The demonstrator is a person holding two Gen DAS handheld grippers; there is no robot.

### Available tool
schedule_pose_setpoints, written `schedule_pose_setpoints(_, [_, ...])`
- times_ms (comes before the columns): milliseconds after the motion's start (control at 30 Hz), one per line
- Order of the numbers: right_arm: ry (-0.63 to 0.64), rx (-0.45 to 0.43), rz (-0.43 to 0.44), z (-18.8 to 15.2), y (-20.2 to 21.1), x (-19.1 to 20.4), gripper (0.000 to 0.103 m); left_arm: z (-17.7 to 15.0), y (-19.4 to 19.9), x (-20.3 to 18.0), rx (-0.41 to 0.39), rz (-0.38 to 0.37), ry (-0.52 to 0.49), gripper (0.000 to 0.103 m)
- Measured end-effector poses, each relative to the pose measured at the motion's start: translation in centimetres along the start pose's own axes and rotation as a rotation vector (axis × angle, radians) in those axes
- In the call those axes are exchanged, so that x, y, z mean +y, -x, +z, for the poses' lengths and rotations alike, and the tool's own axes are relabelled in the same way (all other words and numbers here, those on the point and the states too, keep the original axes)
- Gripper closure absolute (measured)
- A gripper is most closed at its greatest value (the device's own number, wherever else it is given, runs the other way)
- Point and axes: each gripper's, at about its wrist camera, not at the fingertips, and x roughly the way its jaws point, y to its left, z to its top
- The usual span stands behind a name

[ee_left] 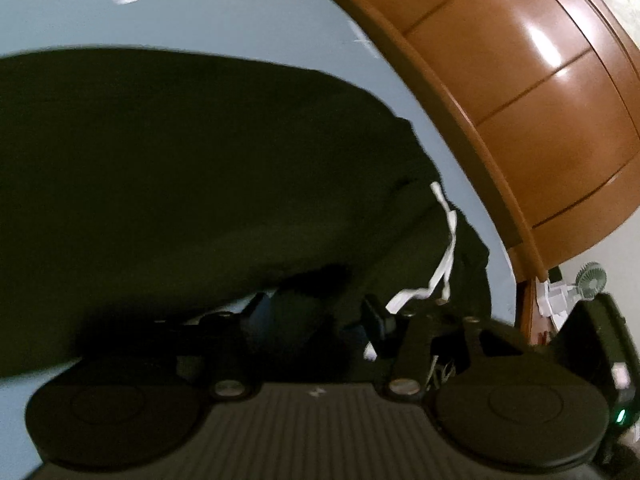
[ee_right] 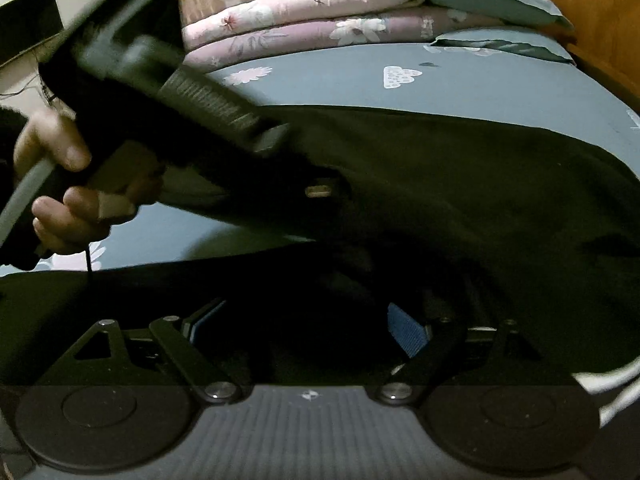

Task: Fold clothes

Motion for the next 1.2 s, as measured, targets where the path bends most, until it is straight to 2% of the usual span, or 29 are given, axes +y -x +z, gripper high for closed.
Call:
schedule_pose_setpoints(133, [-0.027, 0.0, 0.004, -1.1, 1.7, -0.2, 0.014, -4.0, 3.2, 0.6, -0.057, 0.007, -0.004, 0.05])
schedule_pose_setpoints(233, [-0.031, 0.018, -0.014, -1.7, 2.1, -0.2, 0.014, -7.0, 3.9, 0.4, -0.05, 0.02, -0.038, 0.047])
schedule_pose_setpoints(333, [-0.038, 0.024, -0.018, -1.1, 1.4, -0.6, 0.015, -8.8, 3.8, 0.8, -0.056, 0.119, -0.058, 0.047])
schedule_pose_setpoints(400, [-0.036, 0.026, -0.012, -0.5, 0.6, -0.7, 0.015, -9.2, 4.3, 1.2, -0.086, 0.12, -0.046, 0.044])
schedule_pose_setpoints(533, [-0.012, 0.052, -0.017, 0.5, -1.2, -0.4, 0.015, -9.1, 5.8, 1.8, -0.124, 0.164, -0.001, 0.046])
schedule_pose_setpoints(633, [0.031, 0.091, -0.044, 0.2, -2.2, 0.4, 0.014, -8.5, 7.2, 2.1, -0.161, 0.163, 0.004, 0.046])
schedule_pose_setpoints(733, [0.07, 0.089, -0.059, -0.6, -1.6, 1.1, 0.014, -7.0, 7.8, 1.8, -0.204, 0.149, -0.011, 0.046])
schedule_pose_setpoints(833, [0.062, 0.039, -0.019, -0.6, 0.0, 1.1, 0.016, -5.3, 7.9, 1.1, -0.257, 0.16, -0.051, 0.046])
schedule_pose_setpoints(967, [0.132, -0.065, -0.072, 1.4, 1.6, 1.3, 0.025, -3.3, 7.8, 1.3, -0.311, 0.182, -0.047, 0.045])
schedule_pose_setpoints(1067, [0.185, -0.127, -0.107, 4.1, 1.2, 1.3, 0.033, -2.7, 7.9, 1.7, -0.342, 0.183, -0.017, 0.045])
schedule_pose_setpoints(1133, [0.187, -0.11, -0.102, 5.1, -0.2, 1.3, 0.037, -3.3, 8.5, 2.2, -0.346, 0.175, 0.015, 0.045])
schedule_pose_setpoints(1200, [0.172, -0.039, -0.08, 4.8, -2.2, 1.0, 0.037, -4.4, 8.9, 2.6, -0.338, 0.19, 0.03, 0.043])
